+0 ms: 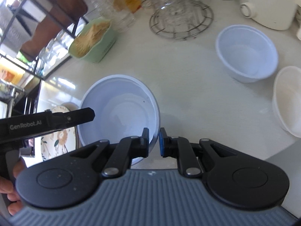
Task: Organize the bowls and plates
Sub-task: 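Carry the pale-blue bowl beside the plate stack, lower it, open both grippers, then withdraw both grippers and move them toward another pale-blue plastic bowl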
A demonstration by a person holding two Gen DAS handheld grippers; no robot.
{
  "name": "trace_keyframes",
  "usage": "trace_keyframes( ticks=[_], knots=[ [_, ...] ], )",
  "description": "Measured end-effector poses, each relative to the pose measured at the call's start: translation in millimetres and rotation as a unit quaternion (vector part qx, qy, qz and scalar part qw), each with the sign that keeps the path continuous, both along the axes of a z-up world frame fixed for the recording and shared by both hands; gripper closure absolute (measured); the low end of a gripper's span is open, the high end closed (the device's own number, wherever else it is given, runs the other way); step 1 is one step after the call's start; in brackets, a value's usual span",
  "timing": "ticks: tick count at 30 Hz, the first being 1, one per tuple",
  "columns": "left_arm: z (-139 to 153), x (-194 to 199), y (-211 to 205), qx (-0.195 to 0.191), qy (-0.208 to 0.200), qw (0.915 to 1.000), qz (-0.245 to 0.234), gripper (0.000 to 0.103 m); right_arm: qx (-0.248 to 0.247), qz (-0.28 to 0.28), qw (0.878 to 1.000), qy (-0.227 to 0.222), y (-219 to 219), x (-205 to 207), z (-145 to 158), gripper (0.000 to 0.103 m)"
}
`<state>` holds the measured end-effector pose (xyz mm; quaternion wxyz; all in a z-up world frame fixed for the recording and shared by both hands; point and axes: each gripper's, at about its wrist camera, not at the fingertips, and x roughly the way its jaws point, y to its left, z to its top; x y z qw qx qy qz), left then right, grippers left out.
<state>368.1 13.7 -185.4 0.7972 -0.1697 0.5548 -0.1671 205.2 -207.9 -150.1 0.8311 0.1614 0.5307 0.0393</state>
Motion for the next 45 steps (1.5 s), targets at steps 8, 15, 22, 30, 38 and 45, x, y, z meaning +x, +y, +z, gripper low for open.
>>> trace_keyframes(
  ticks=[8, 15, 22, 30, 38, 45],
  knots=[
    [-15, 2, 8, 0.020, 0.005, 0.9997, -0.015, 0.083, -0.041, 0.012, 0.999, 0.003, 23, 8, -8, 0.087],
    [-31, 7, 8, 0.027, 0.015, 0.9992, -0.024, 0.083, -0.054, 0.007, 0.998, 0.017, 32, 9, -18, 0.087],
    [-33, 9, 12, 0.016, 0.023, 0.9993, -0.025, 0.083, -0.054, -0.004, 0.998, 0.017, 32, 9, -19, 0.087],
    [-33, 10, 22, 0.006, 0.032, 0.9994, -0.005, 0.062, -0.049, -0.010, 0.999, 0.017, 34, 10, -18, 0.087],
    [-27, 6, 31, 0.010, 0.034, 0.9991, 0.022, 0.041, -0.055, 0.006, 0.998, -0.017, 36, 3, 1, 0.059],
    [-1, -6, 33, 0.038, 0.002, 0.9990, 0.025, 0.040, -0.070, 0.005, 0.996, -0.062, 34, -9, 28, 0.058]
  ],
)
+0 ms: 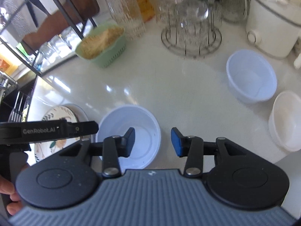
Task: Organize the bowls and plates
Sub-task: 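Withdraw both grippers and move them toward another pale-blue plastic bowl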
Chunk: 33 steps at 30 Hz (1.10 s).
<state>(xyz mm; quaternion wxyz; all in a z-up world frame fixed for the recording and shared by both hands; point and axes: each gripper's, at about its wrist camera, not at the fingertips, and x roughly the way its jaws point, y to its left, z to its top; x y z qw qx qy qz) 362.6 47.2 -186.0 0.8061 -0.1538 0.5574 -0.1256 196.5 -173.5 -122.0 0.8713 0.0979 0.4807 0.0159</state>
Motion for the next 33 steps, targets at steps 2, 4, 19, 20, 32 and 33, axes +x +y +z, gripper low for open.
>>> trace_keyframes(
  ticks=[2, 4, 19, 20, 32, 33],
  knots=[
    [15, -4, 3, 0.013, -0.021, 0.9997, 0.003, 0.040, -0.002, -0.002, 1.000, -0.011, -1, -4, 9, 0.058],
    [28, -8, 7, 0.019, -0.040, 0.9990, 0.010, 0.040, 0.002, -0.003, 1.000, -0.022, -2, -8, 17, 0.058],
    [92, -22, 26, 0.017, -0.112, 0.9935, -0.009, 0.040, -0.020, -0.007, 0.997, -0.080, 21, -24, 58, 0.058],
    [94, -21, 26, 0.015, -0.115, 0.9931, -0.012, 0.040, -0.020, -0.013, 0.996, -0.082, 23, -25, 58, 0.058],
    [97, -9, 37, 0.013, -0.135, 0.9852, -0.104, 0.040, -0.028, -0.098, 0.988, -0.115, 46, -37, 63, 0.058],
    [95, -7, 37, 0.012, -0.135, 0.9845, -0.111, 0.040, -0.031, -0.109, 0.987, -0.114, 47, -37, 62, 0.058]
  ],
)
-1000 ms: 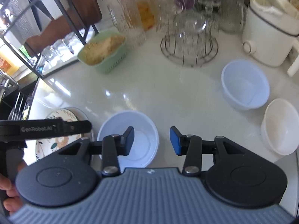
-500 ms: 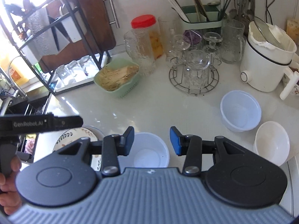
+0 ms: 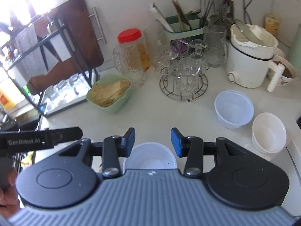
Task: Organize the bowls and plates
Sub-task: 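Withdraw both grippers and move them toward another pale-blue plastic bowl, then close both grippers on the rim of the second bowl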
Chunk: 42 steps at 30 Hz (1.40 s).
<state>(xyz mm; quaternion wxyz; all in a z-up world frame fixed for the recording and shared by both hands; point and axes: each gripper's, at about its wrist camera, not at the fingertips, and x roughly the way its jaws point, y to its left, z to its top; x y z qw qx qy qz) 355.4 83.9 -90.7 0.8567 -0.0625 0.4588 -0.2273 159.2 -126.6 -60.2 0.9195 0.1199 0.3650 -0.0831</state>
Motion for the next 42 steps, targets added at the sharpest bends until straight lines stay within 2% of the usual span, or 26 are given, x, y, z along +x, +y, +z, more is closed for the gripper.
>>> trace_keyframes(
  ticks=[10, 20, 21, 22, 23, 24, 25, 29, 33, 42],
  knots=[
    [-3, 21, -27, -0.004, -0.006, 0.9983, -0.058, 0.040, 0.003, -0.081, 0.997, 0.005, -18, -6, -1, 0.058],
    [-14, 41, -103, -0.020, 0.008, 0.9966, -0.079, 0.040, -0.005, -0.107, 0.994, 0.025, -84, 4, -4, 0.058],
    [-16, 43, -111, -0.026, 0.011, 0.9964, -0.080, 0.040, -0.011, -0.105, 0.994, 0.026, -91, 6, -4, 0.057],
    [-18, 46, -118, -0.032, 0.015, 0.9960, -0.083, 0.040, -0.020, -0.101, 0.994, 0.027, -98, 8, -5, 0.044],
    [-20, 49, -126, -0.036, 0.019, 0.9958, -0.083, 0.039, -0.029, -0.097, 0.994, 0.028, -104, 11, -6, 0.036],
    [-23, 52, -134, -0.037, 0.023, 0.9959, -0.079, 0.035, -0.033, -0.097, 0.994, 0.028, -112, 14, -7, 0.019],
    [-26, 54, -142, -0.035, 0.027, 0.9963, -0.074, 0.029, -0.032, -0.099, 0.994, 0.028, -121, 17, -9, 0.016],
    [-39, 65, -173, -0.018, 0.028, 0.9979, -0.056, 0.028, -0.019, -0.096, 0.994, 0.047, -156, 32, -18, 0.016],
    [-57, 79, -203, 0.002, 0.047, 0.9972, -0.058, 0.028, -0.010, -0.088, 0.995, 0.050, -185, 41, -32, 0.017],
    [-98, 108, -257, 0.011, 0.081, 0.9941, -0.072, 0.028, 0.037, -0.084, 0.993, 0.075, -247, 65, -71, 0.017]
  ],
)
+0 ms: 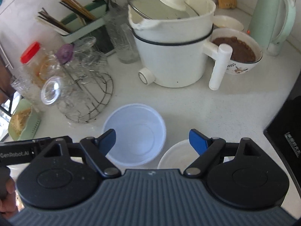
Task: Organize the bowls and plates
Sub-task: 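Close both grippers on the rim of the second bowl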
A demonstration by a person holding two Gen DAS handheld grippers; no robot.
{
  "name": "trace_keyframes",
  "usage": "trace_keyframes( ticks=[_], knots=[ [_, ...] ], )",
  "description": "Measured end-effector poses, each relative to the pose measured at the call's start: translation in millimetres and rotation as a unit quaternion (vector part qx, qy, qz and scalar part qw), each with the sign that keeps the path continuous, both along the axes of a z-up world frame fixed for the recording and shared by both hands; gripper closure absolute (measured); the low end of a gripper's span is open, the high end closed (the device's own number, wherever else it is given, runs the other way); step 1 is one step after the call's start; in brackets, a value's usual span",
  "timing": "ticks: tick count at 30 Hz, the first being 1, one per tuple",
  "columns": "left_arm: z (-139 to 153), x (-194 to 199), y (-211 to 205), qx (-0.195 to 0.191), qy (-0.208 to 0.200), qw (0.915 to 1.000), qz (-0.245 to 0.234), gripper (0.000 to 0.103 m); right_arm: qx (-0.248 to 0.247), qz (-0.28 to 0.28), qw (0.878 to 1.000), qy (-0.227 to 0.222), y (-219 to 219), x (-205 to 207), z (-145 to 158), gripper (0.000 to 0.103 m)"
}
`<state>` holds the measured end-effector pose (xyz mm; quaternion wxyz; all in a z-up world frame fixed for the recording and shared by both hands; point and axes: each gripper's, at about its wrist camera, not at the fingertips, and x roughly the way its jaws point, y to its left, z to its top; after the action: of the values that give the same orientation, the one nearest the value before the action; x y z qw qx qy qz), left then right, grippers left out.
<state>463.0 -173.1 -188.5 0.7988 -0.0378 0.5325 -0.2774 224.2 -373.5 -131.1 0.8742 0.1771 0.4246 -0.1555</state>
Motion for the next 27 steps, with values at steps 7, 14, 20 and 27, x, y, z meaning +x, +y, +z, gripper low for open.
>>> trace_keyframes(
  ticks=[7, 14, 20, 27],
  knots=[
    [-21, 15, -36, 0.007, 0.025, 0.9996, -0.012, 0.029, 0.022, 0.014, 1.000, 0.018, -23, 18, -24, 0.025],
    [-37, 20, -58, 0.025, 0.046, 0.9984, -0.023, 0.043, 0.037, 0.021, 0.998, 0.036, -29, 24, -40, 0.035],
    [-44, 23, -62, 0.029, 0.057, 0.9976, -0.027, 0.068, 0.049, 0.010, 0.998, 0.050, -32, 28, -49, 0.052],
    [-47, 23, -65, 0.022, 0.063, 0.9975, -0.025, 0.087, 0.063, 0.004, 0.996, 0.057, -35, 30, -56, 0.075]
  ],
)
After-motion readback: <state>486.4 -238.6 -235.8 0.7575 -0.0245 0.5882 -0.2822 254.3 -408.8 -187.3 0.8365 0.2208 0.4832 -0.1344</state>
